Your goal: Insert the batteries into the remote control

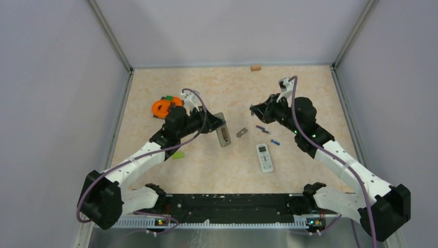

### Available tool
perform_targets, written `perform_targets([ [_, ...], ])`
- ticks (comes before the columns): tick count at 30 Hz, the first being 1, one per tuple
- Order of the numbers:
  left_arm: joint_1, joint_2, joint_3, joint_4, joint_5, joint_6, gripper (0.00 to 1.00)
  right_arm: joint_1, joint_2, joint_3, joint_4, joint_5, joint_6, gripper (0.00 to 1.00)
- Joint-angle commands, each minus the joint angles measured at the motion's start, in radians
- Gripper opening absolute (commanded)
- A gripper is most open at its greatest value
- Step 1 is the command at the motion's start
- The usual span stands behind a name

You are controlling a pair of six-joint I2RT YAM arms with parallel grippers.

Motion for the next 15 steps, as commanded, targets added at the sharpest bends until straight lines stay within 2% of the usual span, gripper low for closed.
perform_targets([
  [1,0.000,0.019,0.054,0.116,0.046,-0.075,0.00,0.055,-0.059,-0.019,0.130,-0.017,0.097,0.07],
  [8,0.000,0.032,0.057,0.149,0.047,-0.126,0.00,0.145,-0.119,-0.065,0.229,0.049,0.136,0.07],
  [15,0.000,0.028,0.049,0.174,0.049,-0.168,0.00,0.180,-0.125,-0.109,0.318,0.069,0.141,0.07],
])
